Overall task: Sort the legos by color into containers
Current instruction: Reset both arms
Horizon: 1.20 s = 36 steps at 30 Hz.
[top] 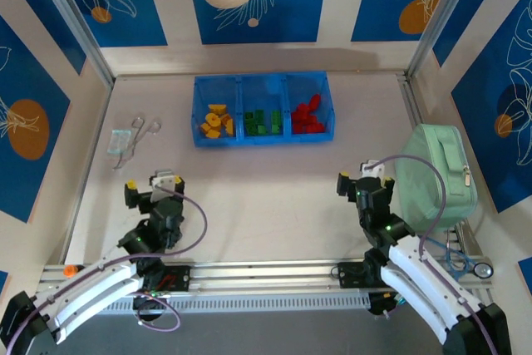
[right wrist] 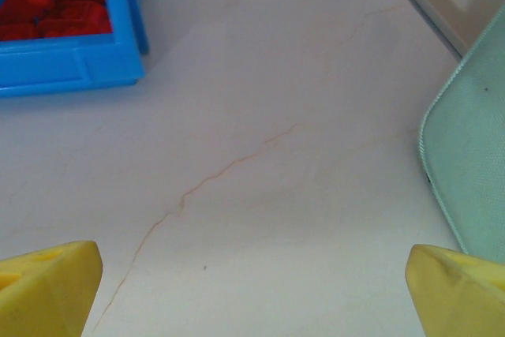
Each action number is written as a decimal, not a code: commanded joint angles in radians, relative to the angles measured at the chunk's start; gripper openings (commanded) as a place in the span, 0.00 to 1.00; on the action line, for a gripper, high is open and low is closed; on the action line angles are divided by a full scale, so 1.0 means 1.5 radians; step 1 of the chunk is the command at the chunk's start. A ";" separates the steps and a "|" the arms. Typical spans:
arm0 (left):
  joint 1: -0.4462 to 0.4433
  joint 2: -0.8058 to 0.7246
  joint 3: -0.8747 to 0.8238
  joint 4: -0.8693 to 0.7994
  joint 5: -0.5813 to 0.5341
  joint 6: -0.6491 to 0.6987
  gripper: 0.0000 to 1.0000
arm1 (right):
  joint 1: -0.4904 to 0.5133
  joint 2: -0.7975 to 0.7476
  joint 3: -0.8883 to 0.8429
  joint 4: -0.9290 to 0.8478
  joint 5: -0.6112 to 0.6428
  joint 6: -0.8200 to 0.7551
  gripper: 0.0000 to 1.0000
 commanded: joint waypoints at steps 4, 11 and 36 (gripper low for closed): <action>0.071 0.026 0.000 0.046 0.091 -0.020 1.00 | -0.037 0.068 0.002 0.138 -0.032 -0.015 0.99; 0.111 0.106 0.004 0.126 0.119 -0.010 1.00 | -0.045 0.178 0.018 0.236 -0.011 -0.030 0.99; 0.236 0.198 -0.061 0.415 0.238 0.004 0.98 | -0.106 0.372 0.000 0.578 -0.054 -0.083 0.99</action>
